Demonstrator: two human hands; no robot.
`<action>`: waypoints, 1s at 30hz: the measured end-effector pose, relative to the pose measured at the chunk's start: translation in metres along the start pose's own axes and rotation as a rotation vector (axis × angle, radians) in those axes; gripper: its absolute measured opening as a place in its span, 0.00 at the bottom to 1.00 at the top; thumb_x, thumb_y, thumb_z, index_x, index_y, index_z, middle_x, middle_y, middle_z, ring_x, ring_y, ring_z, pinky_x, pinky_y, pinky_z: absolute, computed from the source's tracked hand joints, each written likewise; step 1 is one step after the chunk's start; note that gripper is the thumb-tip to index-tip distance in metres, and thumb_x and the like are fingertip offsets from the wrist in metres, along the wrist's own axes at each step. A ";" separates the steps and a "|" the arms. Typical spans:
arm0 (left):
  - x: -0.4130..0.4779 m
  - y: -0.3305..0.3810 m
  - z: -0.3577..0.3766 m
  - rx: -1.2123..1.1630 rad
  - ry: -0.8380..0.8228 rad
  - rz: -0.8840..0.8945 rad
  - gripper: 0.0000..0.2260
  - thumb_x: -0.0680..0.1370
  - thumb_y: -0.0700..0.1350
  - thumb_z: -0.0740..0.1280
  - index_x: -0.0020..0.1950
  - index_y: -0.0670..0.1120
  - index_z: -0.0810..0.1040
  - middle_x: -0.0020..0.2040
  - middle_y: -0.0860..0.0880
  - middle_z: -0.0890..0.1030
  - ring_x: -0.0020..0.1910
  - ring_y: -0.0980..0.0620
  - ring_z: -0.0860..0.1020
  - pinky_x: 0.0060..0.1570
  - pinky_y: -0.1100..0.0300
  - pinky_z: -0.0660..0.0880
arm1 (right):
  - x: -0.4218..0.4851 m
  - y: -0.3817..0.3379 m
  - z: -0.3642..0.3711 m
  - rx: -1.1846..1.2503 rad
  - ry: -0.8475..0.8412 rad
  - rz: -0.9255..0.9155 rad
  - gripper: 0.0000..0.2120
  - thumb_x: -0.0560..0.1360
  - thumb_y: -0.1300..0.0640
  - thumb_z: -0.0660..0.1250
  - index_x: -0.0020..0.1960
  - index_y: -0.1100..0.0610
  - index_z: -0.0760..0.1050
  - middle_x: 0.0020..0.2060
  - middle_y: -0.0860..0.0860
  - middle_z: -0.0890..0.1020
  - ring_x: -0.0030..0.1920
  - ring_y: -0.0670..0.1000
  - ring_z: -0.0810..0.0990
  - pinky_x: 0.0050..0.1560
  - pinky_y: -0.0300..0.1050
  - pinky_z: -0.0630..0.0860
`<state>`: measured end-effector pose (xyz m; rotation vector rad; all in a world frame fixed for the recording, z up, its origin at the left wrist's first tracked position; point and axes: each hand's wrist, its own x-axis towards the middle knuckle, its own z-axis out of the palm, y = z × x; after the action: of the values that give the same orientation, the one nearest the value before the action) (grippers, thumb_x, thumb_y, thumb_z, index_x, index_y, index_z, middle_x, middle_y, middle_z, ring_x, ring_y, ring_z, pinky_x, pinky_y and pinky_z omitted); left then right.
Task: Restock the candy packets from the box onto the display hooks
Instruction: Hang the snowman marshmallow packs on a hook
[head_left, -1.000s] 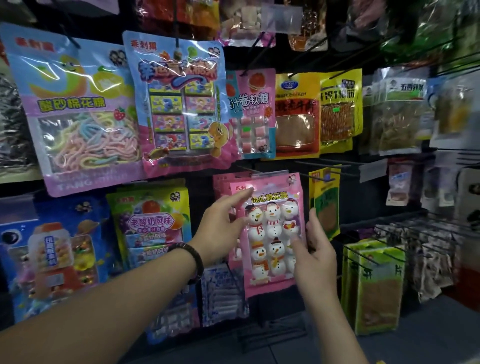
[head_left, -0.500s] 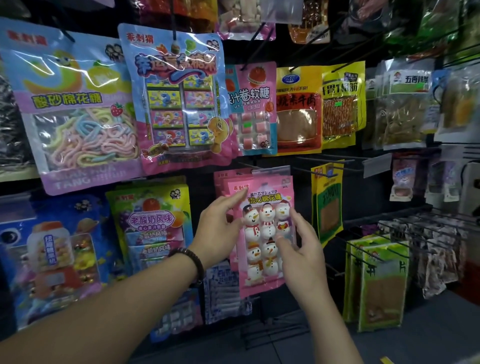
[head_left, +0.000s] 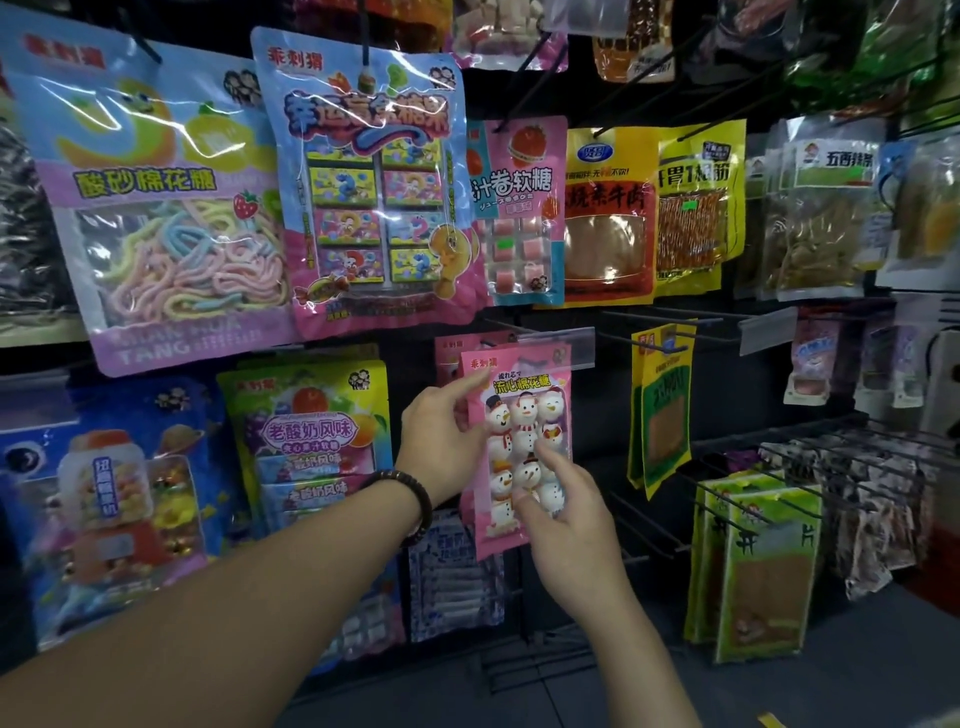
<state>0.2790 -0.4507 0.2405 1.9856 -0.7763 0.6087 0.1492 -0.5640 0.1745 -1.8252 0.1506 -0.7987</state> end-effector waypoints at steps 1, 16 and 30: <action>-0.004 0.000 -0.005 0.006 -0.020 -0.004 0.27 0.77 0.40 0.75 0.73 0.61 0.77 0.51 0.51 0.78 0.46 0.54 0.79 0.54 0.59 0.80 | -0.003 -0.002 0.002 -0.006 -0.016 0.002 0.24 0.83 0.52 0.68 0.78 0.42 0.70 0.73 0.38 0.69 0.73 0.39 0.68 0.67 0.36 0.68; -0.183 -0.066 -0.208 0.371 -0.835 -0.039 0.05 0.79 0.54 0.70 0.54 0.63 0.81 0.49 0.63 0.84 0.47 0.67 0.81 0.50 0.65 0.79 | -0.106 -0.038 0.106 -0.253 -0.390 -0.002 0.15 0.83 0.53 0.68 0.68 0.45 0.78 0.63 0.43 0.79 0.64 0.44 0.77 0.65 0.42 0.74; -0.399 -0.155 -0.348 0.501 -1.111 -0.455 0.11 0.81 0.53 0.66 0.60 0.55 0.85 0.56 0.55 0.85 0.55 0.53 0.81 0.56 0.64 0.74 | -0.340 0.049 0.281 -0.602 -1.050 0.216 0.14 0.74 0.51 0.73 0.60 0.50 0.81 0.55 0.54 0.85 0.57 0.57 0.83 0.54 0.47 0.79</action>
<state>0.0791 0.0274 0.0522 2.8354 -0.7662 -0.7279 0.0663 -0.2056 -0.0738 -2.5057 -0.1128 0.4710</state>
